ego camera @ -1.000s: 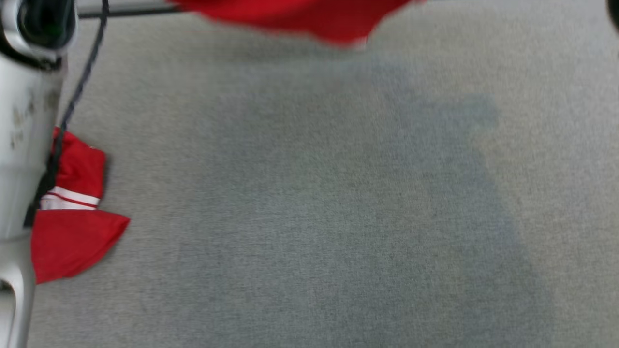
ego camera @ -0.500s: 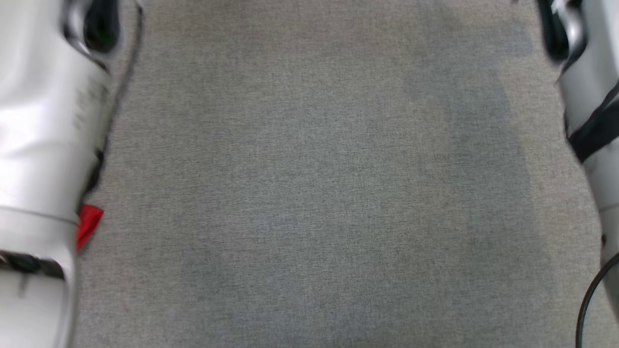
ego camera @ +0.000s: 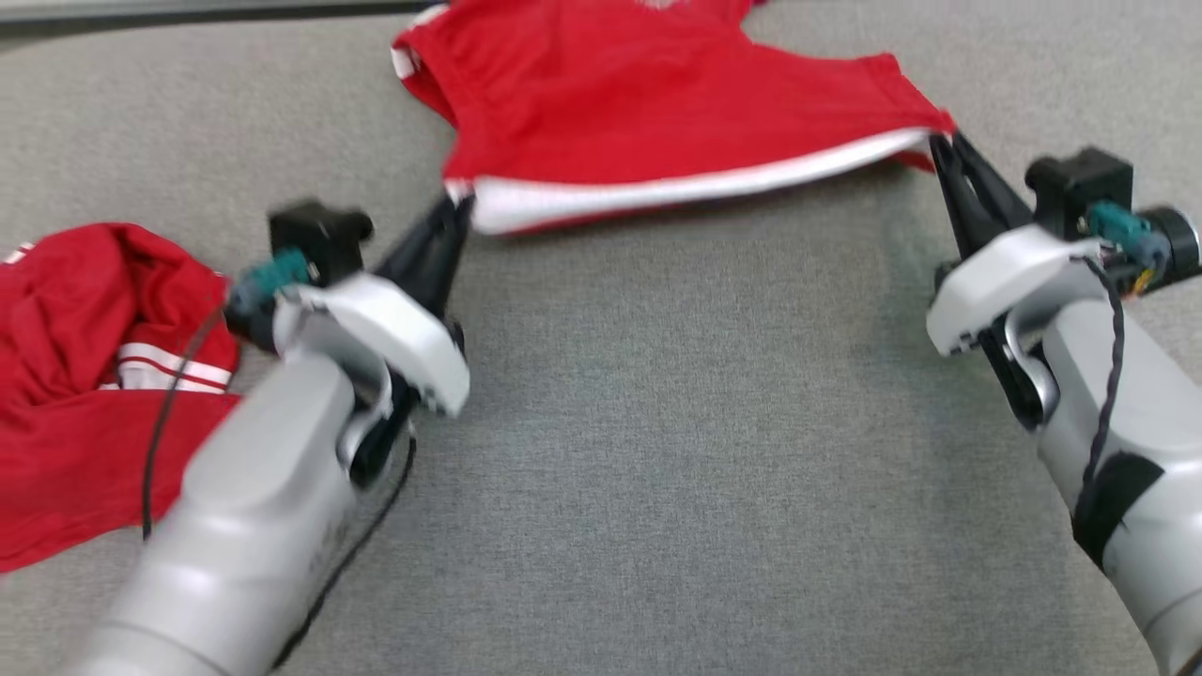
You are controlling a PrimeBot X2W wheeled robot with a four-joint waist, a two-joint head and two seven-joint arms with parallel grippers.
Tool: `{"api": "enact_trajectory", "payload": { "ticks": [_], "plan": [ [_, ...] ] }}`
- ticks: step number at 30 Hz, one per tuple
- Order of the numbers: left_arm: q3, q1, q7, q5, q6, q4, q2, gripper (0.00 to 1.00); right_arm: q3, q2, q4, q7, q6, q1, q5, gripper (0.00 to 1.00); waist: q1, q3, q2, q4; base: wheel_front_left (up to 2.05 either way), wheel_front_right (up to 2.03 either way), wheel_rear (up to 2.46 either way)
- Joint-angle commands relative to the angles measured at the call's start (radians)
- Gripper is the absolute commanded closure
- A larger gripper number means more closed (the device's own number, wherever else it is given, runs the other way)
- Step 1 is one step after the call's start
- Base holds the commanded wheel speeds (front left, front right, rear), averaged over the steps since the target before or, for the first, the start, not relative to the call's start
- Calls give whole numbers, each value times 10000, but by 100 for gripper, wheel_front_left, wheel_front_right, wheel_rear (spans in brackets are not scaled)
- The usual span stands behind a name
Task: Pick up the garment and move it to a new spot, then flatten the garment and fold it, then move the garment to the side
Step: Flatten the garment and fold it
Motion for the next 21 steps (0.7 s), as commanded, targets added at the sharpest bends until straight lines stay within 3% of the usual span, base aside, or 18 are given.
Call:
{"api": "enact_trajectory", "payload": {
  "ticks": [1, 13, 21],
  "plan": [
    [-134, 350, -1, 14, -11, -85, 151, 100, 117, -155, 85, -13, -14, 242, 249, 100, 0, -461, 0, 137, 0, 0, 0],
    [-1206, 2398, -3, 341, -9, -883, 658, 100, 1978, -1509, -258, 38, -18, 2172, 2403, 100, 0, -2147, 0, 109, 0, 0, 0],
    [-1901, 3605, 66, 393, -6, -1643, 511, 100, 2665, -2624, -1481, 122, -18, 3382, 3798, 100, 0, -2862, 0, -58, 0, 0, 0]
  ]
}}
